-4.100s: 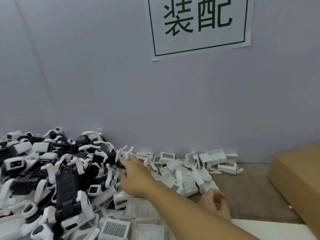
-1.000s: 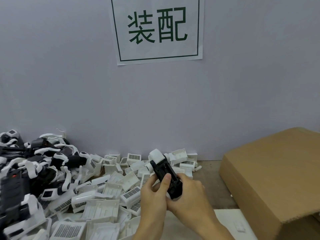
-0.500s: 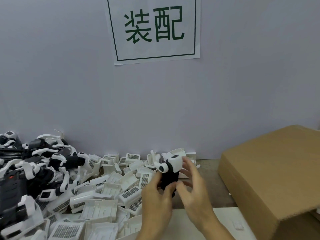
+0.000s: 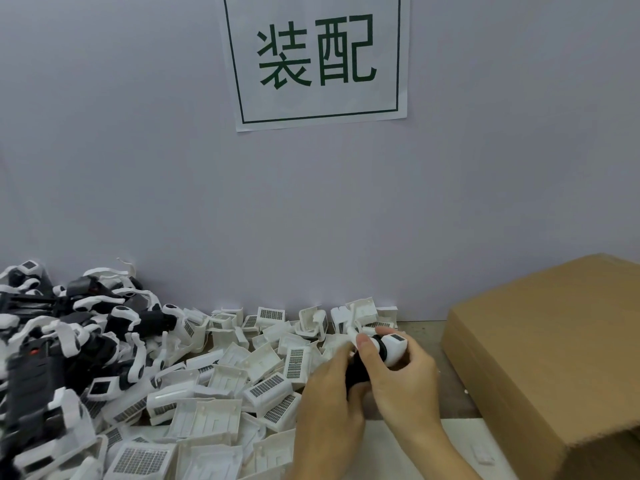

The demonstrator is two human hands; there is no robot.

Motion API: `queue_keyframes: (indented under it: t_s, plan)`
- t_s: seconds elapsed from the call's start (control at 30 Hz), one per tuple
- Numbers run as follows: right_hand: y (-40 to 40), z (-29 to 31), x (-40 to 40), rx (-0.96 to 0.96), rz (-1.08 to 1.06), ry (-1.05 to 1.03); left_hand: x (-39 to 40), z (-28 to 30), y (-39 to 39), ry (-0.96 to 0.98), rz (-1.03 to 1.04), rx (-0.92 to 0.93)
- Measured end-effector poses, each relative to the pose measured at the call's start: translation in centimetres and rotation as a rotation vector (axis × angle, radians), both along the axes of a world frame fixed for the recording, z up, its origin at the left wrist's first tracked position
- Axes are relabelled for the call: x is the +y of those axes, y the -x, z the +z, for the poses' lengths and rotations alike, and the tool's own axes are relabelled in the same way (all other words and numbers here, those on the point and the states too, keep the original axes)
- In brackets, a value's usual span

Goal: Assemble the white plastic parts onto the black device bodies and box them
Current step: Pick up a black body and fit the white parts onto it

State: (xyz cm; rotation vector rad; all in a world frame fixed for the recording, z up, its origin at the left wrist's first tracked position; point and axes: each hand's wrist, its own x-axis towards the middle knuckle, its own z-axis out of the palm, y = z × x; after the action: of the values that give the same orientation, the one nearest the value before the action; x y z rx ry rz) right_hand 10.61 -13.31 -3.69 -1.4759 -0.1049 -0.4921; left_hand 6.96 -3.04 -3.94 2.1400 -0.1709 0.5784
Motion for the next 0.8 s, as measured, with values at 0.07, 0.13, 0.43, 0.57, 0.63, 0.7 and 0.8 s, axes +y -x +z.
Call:
queue_keyframes:
  t_s: [0.07, 0.13, 0.43, 0.57, 0.63, 0.7, 0.8]
  plan:
    - [0.4, 0.1, 0.0, -0.016, 0.091, -0.049, -0.2, -0.1, -0.1, 0.065, 0.026, -0.003]
    - [0.9, 0.1, 0.1, -0.03, 0.231, -0.09, -0.3, 0.0, -0.2, 0.174, 0.078, -0.038]
    - [0.2, -0.1, -0.6, 0.152, 0.099, -0.142, 0.9, 2.1, 0.0, 1.461, -0.027, 0.221]
    - [0.1, -0.1, -0.6, 0.217, 0.15, -0.07, 0.5, 2.0, 0.0, 1.488, -0.061, 0.211]
    - [0.1, -0.1, -0.4, 0.246, 0.207, -0.042, 0.7, 2.1, -0.1, 1.544, -0.091, 0.201]
    - [0.3, 0.0, -0.2, 0.264, 0.279, -0.057, 0.8, 2.1, -0.1, 1.575, -0.09, 0.182]
    - [0.9, 0.4, 0.2, 0.318, 0.479, -0.118, 0.9, 1.6, -0.3, 1.463, -0.074, 0.193]
